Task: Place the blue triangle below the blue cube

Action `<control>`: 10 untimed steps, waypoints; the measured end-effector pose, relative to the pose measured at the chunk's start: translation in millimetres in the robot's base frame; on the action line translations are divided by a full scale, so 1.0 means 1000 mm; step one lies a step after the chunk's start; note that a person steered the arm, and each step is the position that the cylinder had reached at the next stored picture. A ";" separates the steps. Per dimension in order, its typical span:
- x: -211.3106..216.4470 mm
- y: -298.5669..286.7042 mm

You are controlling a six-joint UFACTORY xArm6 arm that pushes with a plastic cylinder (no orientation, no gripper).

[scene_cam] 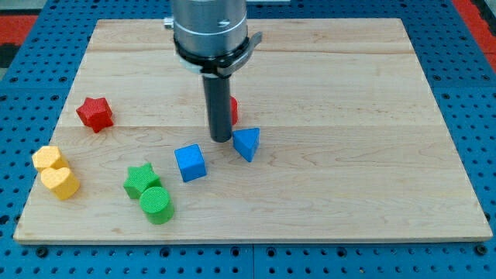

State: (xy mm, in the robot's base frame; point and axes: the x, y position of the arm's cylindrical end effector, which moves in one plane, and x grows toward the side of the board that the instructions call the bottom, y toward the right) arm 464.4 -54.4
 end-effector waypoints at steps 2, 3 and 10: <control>-0.014 0.053; 0.014 0.054; 0.086 0.025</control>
State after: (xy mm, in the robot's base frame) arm 550.7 -29.2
